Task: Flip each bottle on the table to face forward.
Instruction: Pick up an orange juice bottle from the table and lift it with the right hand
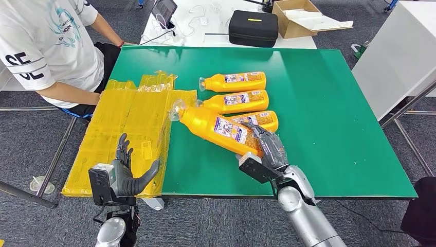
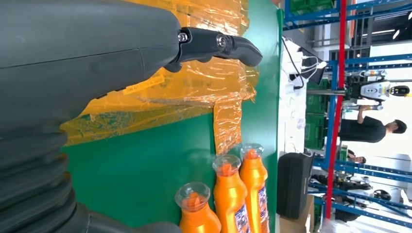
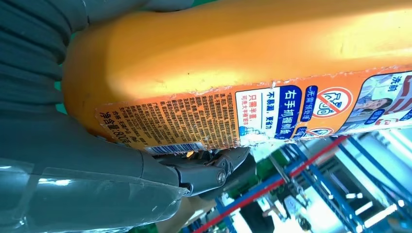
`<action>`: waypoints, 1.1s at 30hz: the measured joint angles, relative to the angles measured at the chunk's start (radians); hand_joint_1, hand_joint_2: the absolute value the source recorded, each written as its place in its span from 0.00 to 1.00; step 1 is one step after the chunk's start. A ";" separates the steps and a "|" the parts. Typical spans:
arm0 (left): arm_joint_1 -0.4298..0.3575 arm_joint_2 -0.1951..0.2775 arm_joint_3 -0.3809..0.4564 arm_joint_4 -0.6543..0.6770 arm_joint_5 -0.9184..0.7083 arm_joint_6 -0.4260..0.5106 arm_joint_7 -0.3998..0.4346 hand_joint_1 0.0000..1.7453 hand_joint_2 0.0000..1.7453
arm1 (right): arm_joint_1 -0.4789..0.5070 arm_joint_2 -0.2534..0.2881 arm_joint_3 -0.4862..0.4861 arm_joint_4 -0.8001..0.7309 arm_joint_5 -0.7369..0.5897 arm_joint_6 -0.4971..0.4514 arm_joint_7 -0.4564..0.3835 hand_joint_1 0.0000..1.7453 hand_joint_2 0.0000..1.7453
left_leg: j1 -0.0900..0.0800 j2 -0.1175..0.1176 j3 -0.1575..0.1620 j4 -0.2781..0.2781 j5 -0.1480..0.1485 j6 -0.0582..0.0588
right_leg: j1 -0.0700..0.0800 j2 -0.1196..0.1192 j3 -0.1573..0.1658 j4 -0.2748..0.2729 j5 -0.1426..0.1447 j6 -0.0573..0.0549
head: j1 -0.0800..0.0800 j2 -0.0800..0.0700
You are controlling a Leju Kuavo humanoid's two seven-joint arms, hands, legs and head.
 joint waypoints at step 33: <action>-0.093 0.035 -0.145 -0.085 0.156 -0.302 0.051 0.00 1.00 | 0.121 0.315 -0.149 0.128 -0.049 -0.373 -0.340 0.99 1.00 | 0.000 0.000 -0.001 0.000 0.001 0.000 | 0.001 -0.001 -0.001 0.000 0.000 0.000 | 0.000 0.000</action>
